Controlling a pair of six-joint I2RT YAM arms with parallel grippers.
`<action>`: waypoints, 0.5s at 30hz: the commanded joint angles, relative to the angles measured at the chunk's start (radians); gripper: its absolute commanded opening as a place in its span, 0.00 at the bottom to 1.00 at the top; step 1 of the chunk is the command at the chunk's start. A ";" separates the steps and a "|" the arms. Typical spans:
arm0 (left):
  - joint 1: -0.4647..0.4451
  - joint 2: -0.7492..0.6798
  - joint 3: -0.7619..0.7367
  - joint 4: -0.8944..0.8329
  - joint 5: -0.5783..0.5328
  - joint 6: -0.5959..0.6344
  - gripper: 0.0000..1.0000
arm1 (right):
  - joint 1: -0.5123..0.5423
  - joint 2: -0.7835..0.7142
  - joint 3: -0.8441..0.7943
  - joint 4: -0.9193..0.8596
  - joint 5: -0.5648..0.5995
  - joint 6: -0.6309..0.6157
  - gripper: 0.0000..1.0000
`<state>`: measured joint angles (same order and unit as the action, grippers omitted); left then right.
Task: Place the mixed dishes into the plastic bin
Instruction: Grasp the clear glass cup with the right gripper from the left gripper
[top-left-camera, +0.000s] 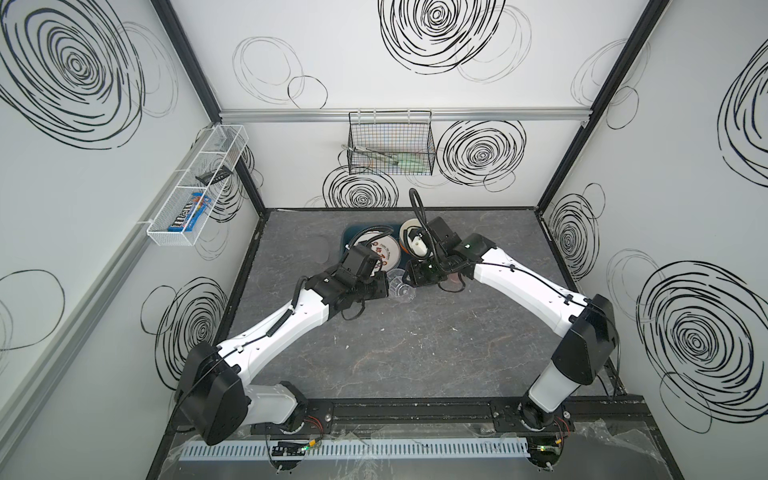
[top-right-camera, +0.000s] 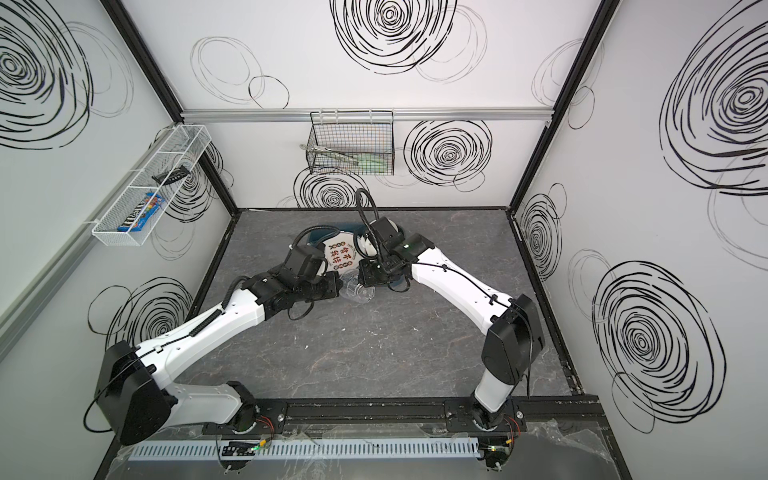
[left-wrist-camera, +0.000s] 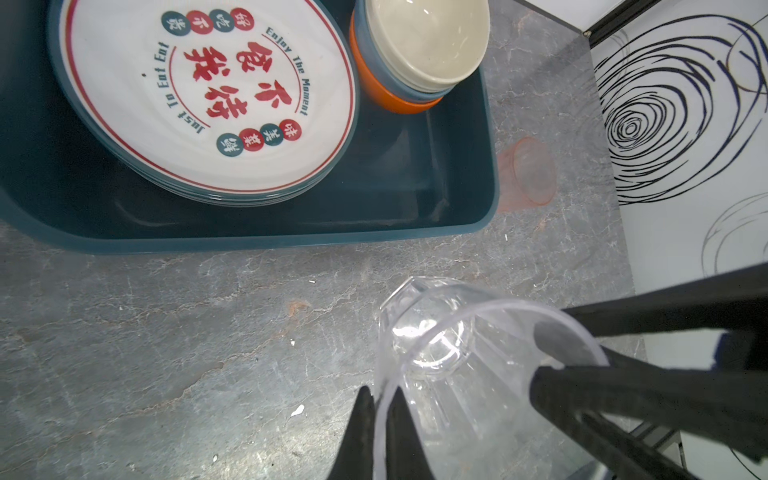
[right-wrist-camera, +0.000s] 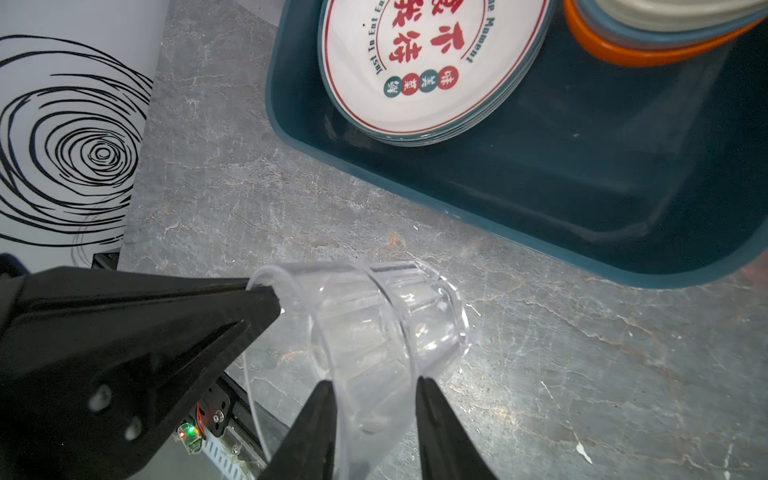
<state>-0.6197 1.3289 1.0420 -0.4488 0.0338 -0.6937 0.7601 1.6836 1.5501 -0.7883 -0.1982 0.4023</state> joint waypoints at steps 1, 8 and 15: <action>-0.006 -0.009 0.040 0.053 -0.013 -0.013 0.06 | 0.005 0.018 0.035 -0.046 0.042 0.003 0.32; -0.008 -0.019 0.045 0.056 -0.006 -0.023 0.11 | 0.005 0.042 0.047 -0.060 0.085 0.012 0.18; -0.008 -0.040 0.044 0.069 0.015 -0.042 0.18 | -0.003 0.054 0.054 -0.064 0.124 0.019 0.05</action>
<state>-0.6243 1.3243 1.0565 -0.4351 0.0303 -0.7231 0.7662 1.7424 1.5745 -0.8227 -0.1032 0.4213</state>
